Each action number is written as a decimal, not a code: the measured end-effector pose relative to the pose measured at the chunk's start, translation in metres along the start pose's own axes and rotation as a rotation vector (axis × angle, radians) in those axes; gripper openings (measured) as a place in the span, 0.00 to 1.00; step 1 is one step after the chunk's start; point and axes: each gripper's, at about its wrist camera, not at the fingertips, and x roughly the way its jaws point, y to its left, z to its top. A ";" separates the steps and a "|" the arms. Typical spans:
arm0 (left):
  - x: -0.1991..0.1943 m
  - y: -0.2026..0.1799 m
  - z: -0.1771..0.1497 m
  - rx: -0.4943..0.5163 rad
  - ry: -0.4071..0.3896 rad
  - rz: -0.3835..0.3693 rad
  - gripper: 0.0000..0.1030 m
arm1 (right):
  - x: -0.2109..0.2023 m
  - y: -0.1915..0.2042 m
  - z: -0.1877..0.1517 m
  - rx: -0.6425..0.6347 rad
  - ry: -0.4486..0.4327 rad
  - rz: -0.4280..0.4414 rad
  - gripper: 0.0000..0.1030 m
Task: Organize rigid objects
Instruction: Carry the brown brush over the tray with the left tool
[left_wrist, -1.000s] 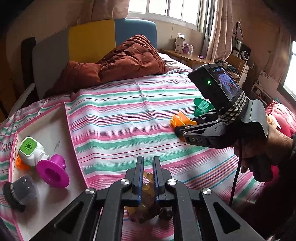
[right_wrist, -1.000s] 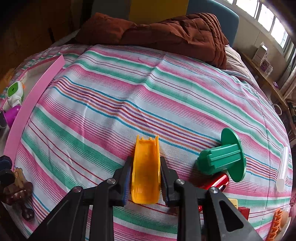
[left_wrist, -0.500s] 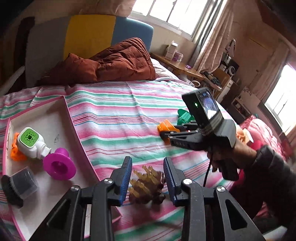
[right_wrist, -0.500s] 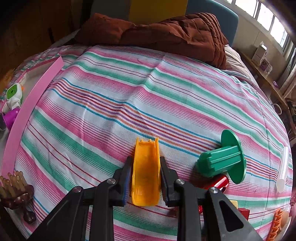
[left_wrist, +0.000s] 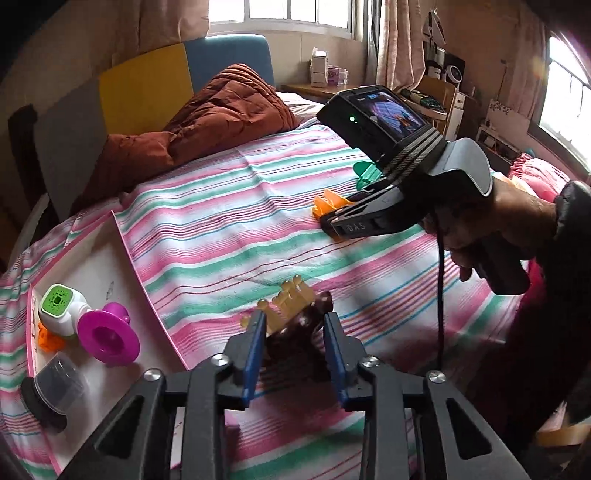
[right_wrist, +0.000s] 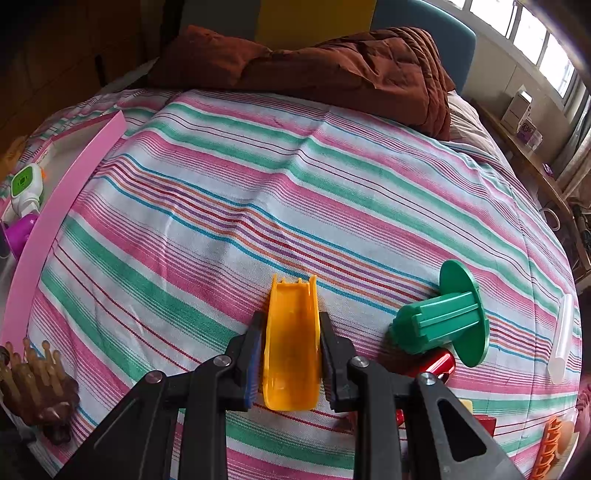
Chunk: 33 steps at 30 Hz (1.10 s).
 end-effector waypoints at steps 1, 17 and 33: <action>0.002 0.001 0.000 -0.002 -0.007 0.003 0.28 | 0.000 0.000 0.000 -0.001 0.000 0.000 0.25; -0.016 0.018 0.002 -0.166 -0.088 -0.074 0.25 | 0.001 -0.001 0.002 -0.003 -0.001 -0.002 0.25; -0.039 0.148 0.022 -0.511 -0.166 0.110 0.25 | 0.002 0.000 0.002 -0.017 -0.005 -0.014 0.25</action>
